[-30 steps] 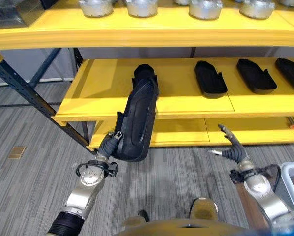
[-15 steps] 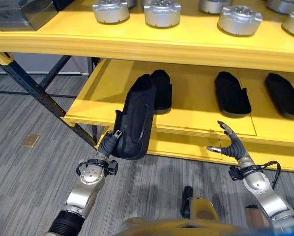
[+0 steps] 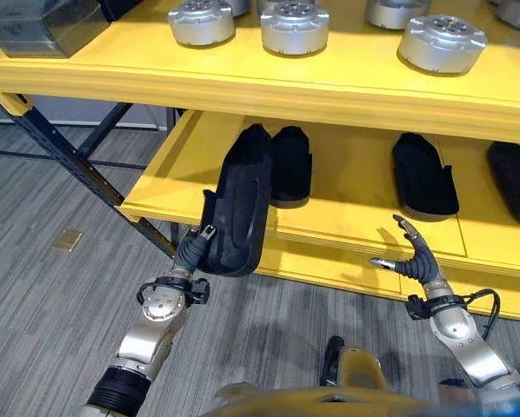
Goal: Move parts from the plastic box to the shelf.
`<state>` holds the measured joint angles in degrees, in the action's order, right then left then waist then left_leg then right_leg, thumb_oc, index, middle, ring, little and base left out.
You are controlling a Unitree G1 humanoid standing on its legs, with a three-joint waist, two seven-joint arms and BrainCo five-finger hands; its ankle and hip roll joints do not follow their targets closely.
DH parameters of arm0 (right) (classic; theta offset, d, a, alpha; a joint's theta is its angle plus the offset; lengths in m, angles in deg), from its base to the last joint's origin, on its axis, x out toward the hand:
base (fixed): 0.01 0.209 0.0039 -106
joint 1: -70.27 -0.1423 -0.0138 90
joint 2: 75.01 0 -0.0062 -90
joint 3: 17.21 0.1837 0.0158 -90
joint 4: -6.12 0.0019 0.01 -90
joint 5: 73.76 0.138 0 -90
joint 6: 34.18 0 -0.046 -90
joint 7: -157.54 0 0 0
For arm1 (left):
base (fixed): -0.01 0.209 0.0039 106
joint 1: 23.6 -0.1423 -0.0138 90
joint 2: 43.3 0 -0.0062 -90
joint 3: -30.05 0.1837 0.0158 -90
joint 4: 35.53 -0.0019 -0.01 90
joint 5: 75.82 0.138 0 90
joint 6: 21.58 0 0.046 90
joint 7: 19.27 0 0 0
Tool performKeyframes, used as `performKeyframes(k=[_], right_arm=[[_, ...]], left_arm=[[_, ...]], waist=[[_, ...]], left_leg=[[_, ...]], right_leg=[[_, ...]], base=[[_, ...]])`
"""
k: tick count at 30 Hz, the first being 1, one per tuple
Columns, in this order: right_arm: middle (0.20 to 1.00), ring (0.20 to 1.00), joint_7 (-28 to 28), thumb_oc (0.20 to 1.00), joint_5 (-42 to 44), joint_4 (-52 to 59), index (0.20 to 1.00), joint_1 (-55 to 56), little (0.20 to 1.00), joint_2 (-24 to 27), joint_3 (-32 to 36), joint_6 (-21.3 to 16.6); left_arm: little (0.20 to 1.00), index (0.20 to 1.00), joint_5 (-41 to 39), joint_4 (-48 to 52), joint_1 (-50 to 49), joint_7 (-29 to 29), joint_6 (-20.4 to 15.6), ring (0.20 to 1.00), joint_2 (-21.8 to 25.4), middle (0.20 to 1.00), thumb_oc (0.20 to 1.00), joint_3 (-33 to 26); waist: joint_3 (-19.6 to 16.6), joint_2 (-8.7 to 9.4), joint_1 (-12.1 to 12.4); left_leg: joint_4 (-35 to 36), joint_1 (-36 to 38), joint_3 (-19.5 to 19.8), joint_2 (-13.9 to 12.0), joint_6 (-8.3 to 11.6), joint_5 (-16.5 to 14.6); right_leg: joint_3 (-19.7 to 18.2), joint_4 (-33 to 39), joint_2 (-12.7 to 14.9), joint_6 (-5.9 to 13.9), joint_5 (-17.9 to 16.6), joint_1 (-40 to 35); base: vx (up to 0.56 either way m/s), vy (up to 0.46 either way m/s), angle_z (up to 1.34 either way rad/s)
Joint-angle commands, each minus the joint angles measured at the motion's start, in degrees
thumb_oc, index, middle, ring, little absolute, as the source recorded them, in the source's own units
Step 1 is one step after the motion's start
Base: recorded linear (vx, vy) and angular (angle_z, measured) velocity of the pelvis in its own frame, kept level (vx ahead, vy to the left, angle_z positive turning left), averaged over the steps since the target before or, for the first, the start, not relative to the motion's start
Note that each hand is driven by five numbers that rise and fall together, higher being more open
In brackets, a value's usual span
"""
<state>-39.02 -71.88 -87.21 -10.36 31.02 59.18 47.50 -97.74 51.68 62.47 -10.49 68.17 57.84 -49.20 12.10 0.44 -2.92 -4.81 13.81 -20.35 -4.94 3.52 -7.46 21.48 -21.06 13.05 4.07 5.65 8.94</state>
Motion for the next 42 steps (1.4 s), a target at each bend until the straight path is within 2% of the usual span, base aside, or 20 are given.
performKeyframes(k=[1, 7, 8, 14, 15, 16, 17, 19, 20, 22, 24, 25, 26, 27, 28, 29, 34, 37, 39, 42], right_arm=[[1.0, 1.0, -0.93, 1.0, 2.23, 1.68, 1.0, -0.16, 1.0, -0.24, 0.46, -3.03], [1.0, 1.0, -0.38, 1.0, 3.87, 2.31, 1.0, 1.0, 1.0, -0.76, 2.01, -4.05], [1.0, 1.0, 2.62, 1.0, 4.7, 4.82, 1.0, 2.48, 1.0, 0.05, 3.67, -6.23], [1.0, 1.0, 2.64, 1.0, 4.71, 4.85, 1.0, 2.54, 1.0, 0.07, 3.71, -6.22], [1.0, 1.0, 3.23, 1.0, 5.79, 5.01, 1.0, 1.69, 1.0, 0.57, 3.16, -6.56], [1.0, 1.0, 7.34, 1.0, 7.88, 5.75, 1.0, 0.3, 1.0, 0.44, 2.72, -7.13], [1.0, 1.0, 12.36, 1.0, 7.06, 9.09, 1.0, 2.04, 1.0, 2.55, 2.88, -7.42], [1.0, 1.0, 12.9, 1.0, 9.57, 8.33, 1.0, 1.47, 1.0, 2.87, 2.69, -6.71], [1.0, 1.0, 13.0, 1.0, 9.49, 8.23, 1.0, 1.39, 1.0, 2.92, 2.69, -6.79], [1.0, 1.0, 13.51, 1.0, 7.98, 7.73, 1.0, 1.26, 1.0, 3.34, 2.38, -7.34], [1.0, 1.0, 13.65, 1.0, 6.88, 7.32, 1.0, 0.84, 1.0, 3.58, 1.53, -7.46], [1.0, 1.0, 13.62, 1.0, 6.66, 7.27, 1.0, 0.76, 1.0, 3.59, 1.42, -7.44], [1.0, 1.0, 14.06, 1.0, 6.05, 6.96, 1.0, 0.4, 1.0, 3.83, 0.78, -7.44], [1.0, 1.0, 14.02, 1.0, 5.85, 7.0, 1.0, 0.28, 1.0, 4.07, 0.49, -7.55], [1.0, 1.0, 13.93, 1.0, 5.77, 7.08, 1.0, 0.3, 1.0, 4.14, 0.39, -7.51], [1.0, 1.0, 14.03, 1.0, 5.79, 7.13, 1.0, 0.3, 1.0, 4.79, 0.33, -7.6], [1.0, 1.0, 12.53, 1.0, 5.77, 5.32, 1.0, 0.01, 1.0, 5.14, 0.33, -7.45], [1.0, 1.0, 12.68, 1.0, 5.83, 4.61, 1.0, 0.39, 1.0, 4.52, 0.91, -8.39], [1.0, 1.0, 12.29, 1.0, 5.07, 4.85, 1.0, 1.1, 1.0, 3.67, 1.72, -8.41], [1.0, 1.0, 10.09, 1.0, 4.63, 5.07, 1.0, 1.1, 1.0, 2.79, 1.89, -8.03]], left_arm=[[0.2, 0.2, -1.68, 6.86, 0.84, 0.24, -5.92, 0.2, -0.39, 0.2, 0.2, -1.33], [0.2, 0.2, -1.84, 7.51, 0.66, -0.01, -5.67, 0.2, -0.11, 0.2, 0.2, -1.8], [0.2, 0.2, -1.94, 9.27, 0.52, 0.64, -6.1, 0.2, 0.52, 0.2, 0.2, -1.93], [0.2, 0.2, -1.94, 9.27, 0.51, 0.65, -6.1, 0.2, 0.5, 0.2, 0.2, -1.9], [0.2, 0.2, -2.84, 9.21, 1.05, 2.02, -6.38, 0.2, 0.63, 0.2, 0.2, -1.37], [0.2, 0.2, -3.3, 8.52, 0.74, 6.21, -7.4, 0.2, -0.6, 0.2, 0.2, -1.83], [0.2, 0.2, -1.46, 8.79, -2.57, 4.74, -7.85, 0.2, 0.72, 0.2, 0.2, -4.45], [0.2, 0.2, -1.61, 9.16, -3.83, 4.16, -8.0, 0.2, 0.85, 0.2, 0.2, -4.59], [0.2, 0.2, -1.7, 9.33, -4.04, 4.2, -8.09, 0.2, 0.85, 0.2, 0.2, -4.66], [0.2, 0.2, -3.42, 10.26, -5.78, 5.23, -9.45, 0.2, 0.57, 0.2, 0.2, -5.53], [0.2, 0.2, -4.07, 10.26, -6.76, 5.57, -10.2, 0.2, 0.27, 0.2, 0.2, -5.94], [0.2, 0.2, -3.88, 10.22, -6.82, 5.55, -10.24, 0.2, 0.26, 0.2, 0.2, -5.96], [0.2, 0.2, -3.75, 9.75, -6.89, 5.38, -10.29, 0.2, 0.29, 0.2, 0.2, -6.07], [0.2, 0.2, -3.78, 9.52, -6.85, 5.34, -10.26, 0.2, 0.33, 0.2, 0.2, -5.98], [0.2, 0.2, -3.77, 9.4, -6.84, 5.41, -10.34, 0.2, 0.34, 0.2, 0.2, -5.89], [0.2, 0.2, -4.17, 8.67, -6.09, 5.85, -10.46, 0.2, 0.44, 0.2, 0.2, -5.49], [0.2, 0.2, -3.72, 6.07, -3.39, 5.04, -9.0, 0.2, 0.93, 0.2, 0.2, -4.2], [0.2, 0.2, -2.62, 5.54, -3.06, 4.45, -9.23, 0.2, 1.21, 0.2, 0.2, -3.88], [0.2, 0.2, -2.36, 5.35, -3.2, 4.17, -9.55, 0.2, 1.38, 0.2, 0.2, -4.22], [0.2, 0.2, -0.82, 5.69, -4.19, 1.83, -11.34, 0.2, 2.0, 0.2, 0.2, -4.84]], waist=[[-2.85, 1.07, -0.64], [-2.79, 0.82, -1.13], [-3.51, -0.64, -1.6], [-3.56, -0.67, -1.59], [-2.77, -0.63, -1.78], [-0.8, -1.35, -3.32], [-1.05, -1.8, -3.08], [-1.37, -1.77, -2.27], [-1.4, -1.77, -2.21], [-1.73, -2.18, -1.4], [-1.73, -2.28, -0.92], [-1.76, -2.25, -0.88], [-1.67, -2.06, -0.67], [-1.52, -1.98, -0.62], [-1.43, -1.85, -0.67], [-1.27, -1.8, -1.11], [-0.72, -2.28, -2.01], [-0.74, -2.21, -2.05], [-0.9, -2.11, -1.81], [-1.18, -1.8, -0.97]], left_leg=[[-6.84, -1.43, -2.25, 9.12, -7.76, -8.31], [-7.16, -1.07, -2.26, 9.53, -7.87, -8.84], [-13.28, -1.36, -2.93, 9.23, -4.21, -2.63], [-13.43, -1.46, -2.91, 9.15, -4.15, -2.69], [-21.07, -4.51, -4.62, 8.09, -1.66, 1.64], [-16.75, -7.18, -6.87, 3.26, -2.69, -0.67], [-6.12, -5.96, -4.76, -1.79, -1.46, 1.19], [-5.21, -6.3, -3.31, -4.22, 0.44, 4.49], [-5.07, -6.33, -3.14, -4.53, 0.7, 4.92], [-4.4, -7.85, -0.11, -7.78, 2.74, 10.32], [-3.63, -9.03, 2.41, -10.1, 3.83, 14.07], [-3.5, -9.17, 2.65, -10.35, 3.96, 14.49], [-2.9, -10.52, 3.62, -12.78, 4.93, 17.9], [-2.68, -11.47, 3.67, -14.23, 5.22, 19.89], [-2.79, -11.66, 3.82, -14.56, 5.5, 20.28], [-2.83, -11.91, 3.07, -15.53, 5.55, 19.91], [-3.22, -11.37, -0.25, -14.71, 5.21, 16.59], [-3.08, -10.96, -0.57, -12.79, 4.44, 13.9], [-1.97, -10.01, -0.42, -9.51, 3.12, 9.3], [-0.05, -8.91, 0.1, -7.24, 2.13, 7.5]], right_leg=[[7.22, 10.72, -4.64, 3.16, -9.64, -3.2], [7.52, 10.02, -4.37, 3.12, -9.66, -2.23], [9.43, 11.21, -7.22, -0.87, -4.98, -3.48], [9.47, 11.27, -7.28, -0.93, -4.96, -3.49], [8.69, 12.38, -7.59, -1.94, -3.57, -5.07], [5.95, 8.97, -4.91, -0.91, -3.14, -3.25], [1.81, 6.93, -4.46, -0.62, -1.14, -2.28], [0.7, 7.94, -4.93, -1.24, 0.25, -4.06], [0.58, 8.06, -5.0, -1.34, 0.43, -4.28], [-1.19, 8.83, -5.21, -2.06, 1.97, -6.2], [-2.84, 8.47, -4.96, -2.38, 2.81, -6.54], [-3.0, 8.36, -4.92, -2.43, 2.94, -6.54], [-3.75, 7.88, -4.44, -2.63, 3.52, -6.97], [-3.96, 7.69, -4.16, -2.78, 3.51, -7.18], [-4.04, 7.37, -3.98, -2.76, 3.91, -7.34], [-3.85, 5.6, -3.11, -2.83, 4.86, -7.4], [-2.92, 3.23, -1.17, -2.41, 5.43, -7.81], [-3.32, 4.71, -0.65, -1.34, 4.04, -8.84], [-4.43, 7.1, 0.17, 0.48, 1.89, -9.91], [-4.83, 9.64, 0.72, 2.18, -0.07, -11.11]], base=[[0.0, 0.0, 0.06], [0.03, -0.048, 0.0], [0.07, -0.234, -0.17], [0.01, -0.044, -0.08], [-0.05, 0.056, 0.17], [-0.11, 0.214, 0.14], [-0.11, 0.292, -0.01], [-0.01, 0.132, -1.32], [0.03, 0.119, -1.91], [0.05, 0.23, -0.75], [0.04, 0.247, -0.49], [0.04, 0.283, -0.83], [0.03, 0.269, -0.73], [0.03, 0.275, -0.51], [0.02, 0.319, -0.01], [0.01, 0.369, 0.16], [0.0, 0.323, 0.03], [0.03, 0.198, 0.29], [0.07, 0.29, 0.52], [0.02, 0.194, 0.16]])
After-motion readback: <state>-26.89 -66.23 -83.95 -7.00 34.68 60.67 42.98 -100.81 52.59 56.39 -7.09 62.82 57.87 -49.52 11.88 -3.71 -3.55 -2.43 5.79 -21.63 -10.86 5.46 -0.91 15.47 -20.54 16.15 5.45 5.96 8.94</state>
